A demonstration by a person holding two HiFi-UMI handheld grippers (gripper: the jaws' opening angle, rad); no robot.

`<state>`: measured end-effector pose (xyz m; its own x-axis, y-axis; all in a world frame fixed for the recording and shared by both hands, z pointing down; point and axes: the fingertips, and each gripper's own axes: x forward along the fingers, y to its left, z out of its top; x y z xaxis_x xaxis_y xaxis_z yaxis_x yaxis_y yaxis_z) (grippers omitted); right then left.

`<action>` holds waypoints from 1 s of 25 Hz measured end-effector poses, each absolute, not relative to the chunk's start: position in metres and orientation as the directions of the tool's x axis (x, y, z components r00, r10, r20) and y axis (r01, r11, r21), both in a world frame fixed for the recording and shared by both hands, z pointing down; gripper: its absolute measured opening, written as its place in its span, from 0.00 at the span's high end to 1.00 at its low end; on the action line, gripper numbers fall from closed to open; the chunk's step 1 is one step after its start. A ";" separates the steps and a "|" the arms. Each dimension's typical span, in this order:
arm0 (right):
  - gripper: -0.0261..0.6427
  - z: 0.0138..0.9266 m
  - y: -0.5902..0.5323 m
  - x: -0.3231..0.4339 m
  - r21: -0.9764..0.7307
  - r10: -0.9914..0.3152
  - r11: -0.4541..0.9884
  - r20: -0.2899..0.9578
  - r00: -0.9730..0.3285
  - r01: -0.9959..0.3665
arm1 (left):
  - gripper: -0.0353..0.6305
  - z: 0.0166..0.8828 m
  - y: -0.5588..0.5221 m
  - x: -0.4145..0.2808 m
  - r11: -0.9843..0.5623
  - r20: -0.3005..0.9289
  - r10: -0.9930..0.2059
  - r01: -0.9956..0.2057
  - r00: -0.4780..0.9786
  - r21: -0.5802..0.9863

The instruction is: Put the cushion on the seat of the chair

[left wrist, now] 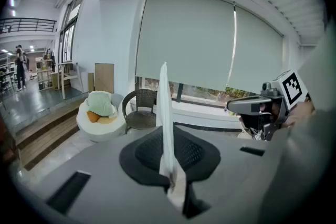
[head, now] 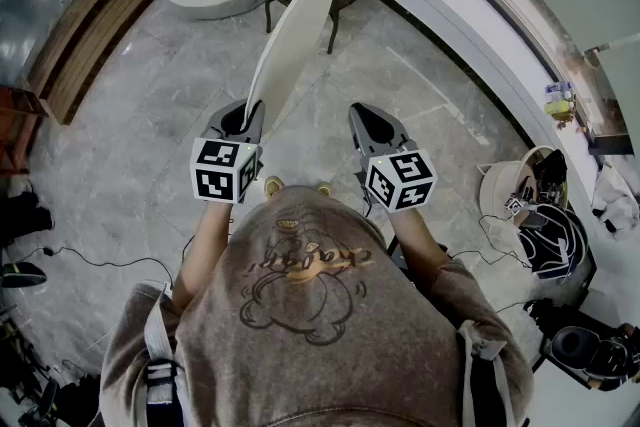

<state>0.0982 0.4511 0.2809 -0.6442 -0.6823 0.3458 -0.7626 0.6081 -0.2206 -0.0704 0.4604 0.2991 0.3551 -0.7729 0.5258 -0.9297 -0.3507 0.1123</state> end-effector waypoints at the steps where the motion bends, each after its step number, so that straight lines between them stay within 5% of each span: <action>1: 0.92 0.281 0.452 0.098 -0.220 -0.682 0.609 0.346 -0.644 -0.762 | 0.89 0.299 0.461 -0.071 -0.352 0.525 -0.773 -0.929 0.356 0.113; 25: 0.92 0.280 0.483 0.052 -0.236 -0.702 0.587 0.328 -0.632 -0.774 | 0.89 0.306 0.470 -0.118 -0.437 0.533 -0.732 -0.893 0.424 0.111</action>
